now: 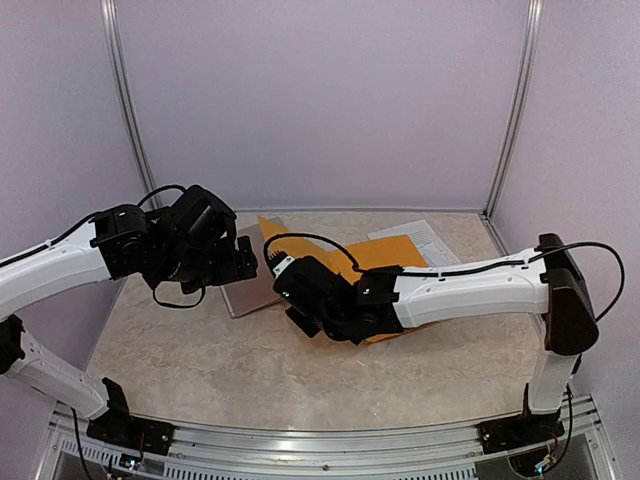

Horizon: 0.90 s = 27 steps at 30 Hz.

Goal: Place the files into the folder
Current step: Open the folder at the center of the board, then move the folder to the center of the board.

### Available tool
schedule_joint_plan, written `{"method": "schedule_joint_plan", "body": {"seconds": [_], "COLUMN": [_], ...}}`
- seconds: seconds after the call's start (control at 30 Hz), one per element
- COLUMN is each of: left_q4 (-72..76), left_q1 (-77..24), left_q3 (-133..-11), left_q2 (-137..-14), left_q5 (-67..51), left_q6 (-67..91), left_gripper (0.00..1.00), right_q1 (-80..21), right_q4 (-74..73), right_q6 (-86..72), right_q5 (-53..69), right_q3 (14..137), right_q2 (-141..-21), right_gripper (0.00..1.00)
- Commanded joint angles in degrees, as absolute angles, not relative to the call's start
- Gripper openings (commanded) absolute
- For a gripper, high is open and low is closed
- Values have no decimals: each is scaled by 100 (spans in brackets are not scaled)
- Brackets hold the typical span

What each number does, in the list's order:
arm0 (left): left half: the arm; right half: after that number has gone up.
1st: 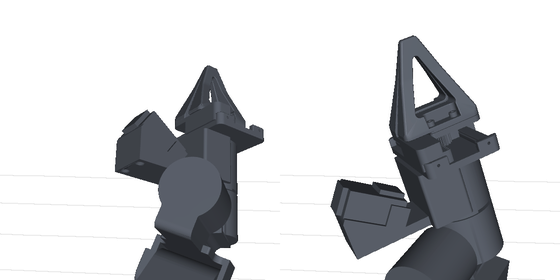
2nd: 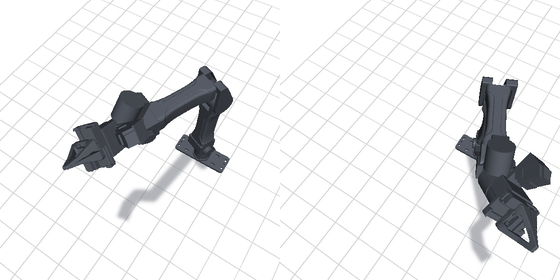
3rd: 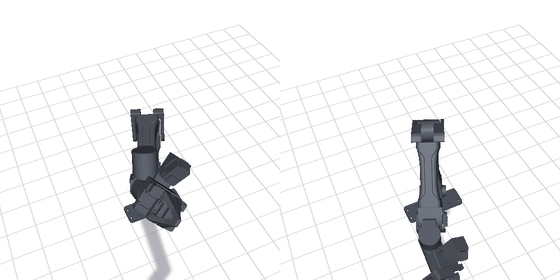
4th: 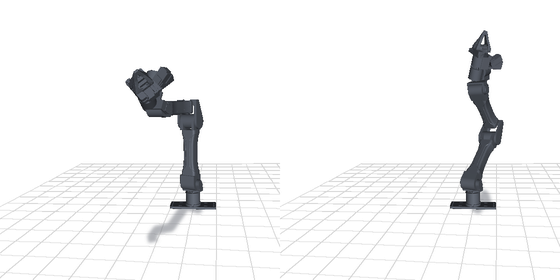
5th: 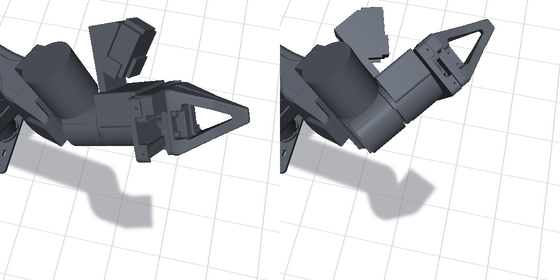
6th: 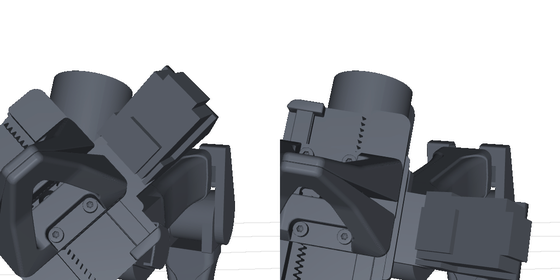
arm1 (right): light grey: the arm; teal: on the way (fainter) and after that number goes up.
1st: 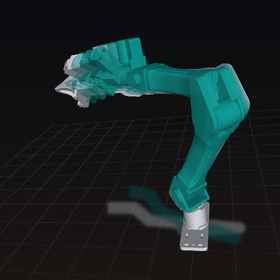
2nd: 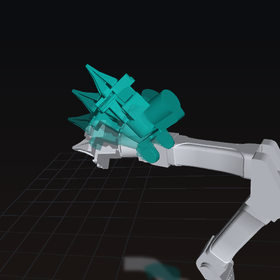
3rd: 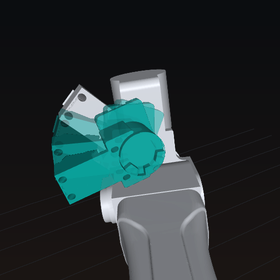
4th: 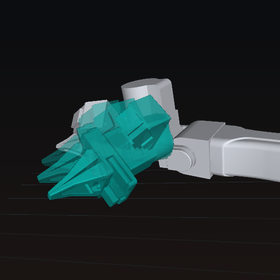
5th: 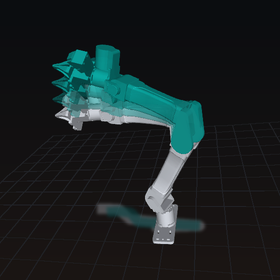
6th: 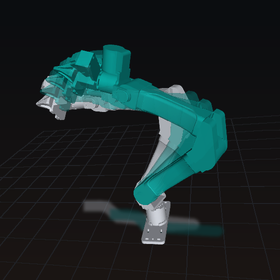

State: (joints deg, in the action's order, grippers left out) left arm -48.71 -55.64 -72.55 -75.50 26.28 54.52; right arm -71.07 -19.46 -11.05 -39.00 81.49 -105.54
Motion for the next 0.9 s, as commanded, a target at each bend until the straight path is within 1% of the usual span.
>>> {"method": "schedule_joint_plan", "body": {"seconds": [0.0, 0.07, 0.13, 0.2, 0.27, 0.3, 0.43, 0.5, 0.53, 0.6, 0.7, 0.87], "left_q4": [-5694, -5918, -6071, -6216, -6264, -6225, -5912, -5699, -5569, -5331, -4898, -4129], "left_q1": [-5365, -5259, -5154, -5030, -4895, -4826, -4491, -4360, -4318, -4274, -4199, -3981], "left_q3": [-7145, -7168, -7177, -7169, -7152, -7139, -7082, -7090, -7115, -7180, -7319, -7560], "left_q2": [-7297, -7160, -7035, -6932, -6815, -6769, -6743, -6887, -6988, -7247, -7686, -8546], "left_q5": [2806, 2832, 2868, 2891, 2849, 2805, 2479, 2239, 2106, 1867, 1396, 419], "left_q6": [5878, 5957, 5987, 6000, 5931, 5862, 5495, 5291, 5167, 4977, 4733, 4442], "left_gripper": [97, 97, 97, 98, 98, 98, 99, 99, 99, 99, 99, 98], "right_q1": [-7561, -7664, -7680, -7681, -7680, -7681, -7637, -7546, -7482, -7341, -7114, -6852], "right_q4": [-2664, -2703, -2691, -2676, -2624, -2590, -2460, -2319, -2211, -1930, -1539, -1017], "right_q6": [-922, -896, -908, -908, -934, -944, -1043, -1121, -1132, -1206, -1345, -1511], "right_q5": [-3967, -3719, -3411, -3153, -2881, -2738, -2236, -1960, -1662, -1214, -621, -148], "right_q3": [9046, 9468, 9713, 9883, 9954, 9957, 9831, 9555, 9375, 8936, 8253, 7144], "right_q2": [-11631, -11995, -12254, -12452, -12535, -12549, -12429, -12216, -12075, -11741, -11207, -10141], "right_gripper": [3, 7, 13, 23, 39, 45, 76, 88, 91, 93, 94, 95]}}
